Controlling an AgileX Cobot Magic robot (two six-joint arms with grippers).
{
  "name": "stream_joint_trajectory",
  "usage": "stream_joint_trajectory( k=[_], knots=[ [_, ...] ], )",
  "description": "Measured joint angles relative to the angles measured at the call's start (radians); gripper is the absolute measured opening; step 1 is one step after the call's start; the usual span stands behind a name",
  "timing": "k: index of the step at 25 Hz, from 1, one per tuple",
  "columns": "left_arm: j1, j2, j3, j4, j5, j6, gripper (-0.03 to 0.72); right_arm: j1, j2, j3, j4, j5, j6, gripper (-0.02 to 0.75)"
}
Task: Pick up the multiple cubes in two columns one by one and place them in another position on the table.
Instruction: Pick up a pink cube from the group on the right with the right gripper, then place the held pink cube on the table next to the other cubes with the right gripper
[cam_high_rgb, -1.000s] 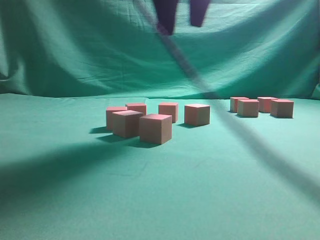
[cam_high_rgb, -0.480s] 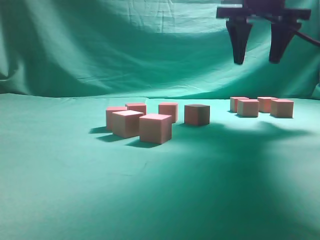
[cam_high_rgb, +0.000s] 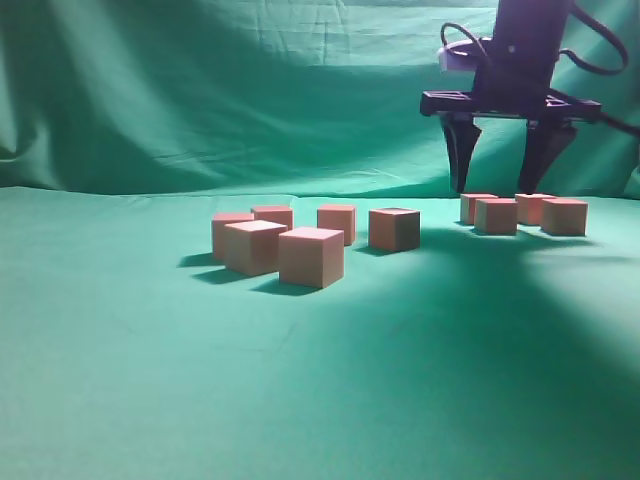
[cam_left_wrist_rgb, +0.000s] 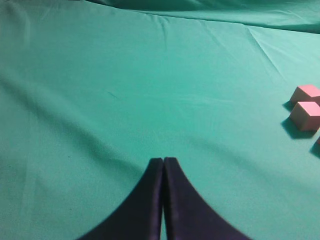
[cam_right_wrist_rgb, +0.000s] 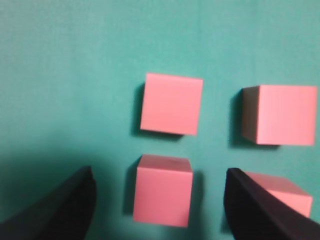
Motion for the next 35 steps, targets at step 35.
stream_joint_trajectory(
  k=[35],
  knots=[
    [0.0,0.0,0.0,0.0,0.0,0.0,0.0,0.165,-0.314,0.025,0.017,0.223,-0.052,0.274]
  ],
)
